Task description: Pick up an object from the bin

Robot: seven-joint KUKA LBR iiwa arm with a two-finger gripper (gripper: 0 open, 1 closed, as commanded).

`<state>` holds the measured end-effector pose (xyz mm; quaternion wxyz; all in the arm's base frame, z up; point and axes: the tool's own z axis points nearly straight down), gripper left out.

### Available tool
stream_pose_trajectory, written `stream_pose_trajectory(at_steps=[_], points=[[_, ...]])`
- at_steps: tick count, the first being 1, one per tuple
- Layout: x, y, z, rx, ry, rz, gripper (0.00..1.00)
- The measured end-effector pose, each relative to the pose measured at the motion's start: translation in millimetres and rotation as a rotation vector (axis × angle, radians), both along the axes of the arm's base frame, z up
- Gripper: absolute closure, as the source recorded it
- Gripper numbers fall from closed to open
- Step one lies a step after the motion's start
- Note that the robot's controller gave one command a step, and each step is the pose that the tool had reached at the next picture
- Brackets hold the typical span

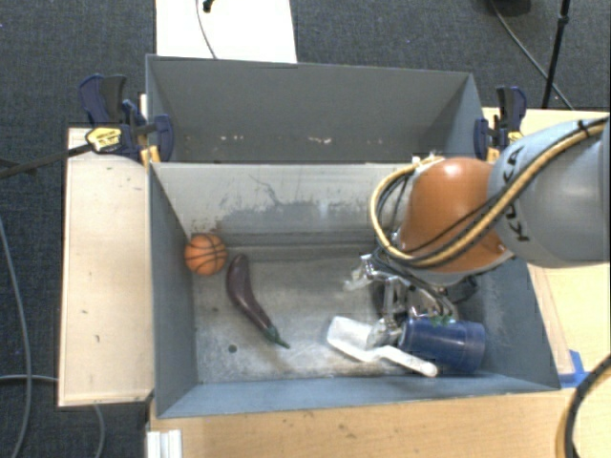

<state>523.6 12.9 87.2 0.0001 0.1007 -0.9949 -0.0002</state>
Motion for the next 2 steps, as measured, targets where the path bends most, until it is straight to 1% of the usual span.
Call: stream_pose_trajectory(at_steps=[1,2], points=[[-1.3,2.1,1.6,0.001,0.002,-0.036,0.0],[-10.1,17.9,36.0,0.0,-0.012,0.037,0.0]])
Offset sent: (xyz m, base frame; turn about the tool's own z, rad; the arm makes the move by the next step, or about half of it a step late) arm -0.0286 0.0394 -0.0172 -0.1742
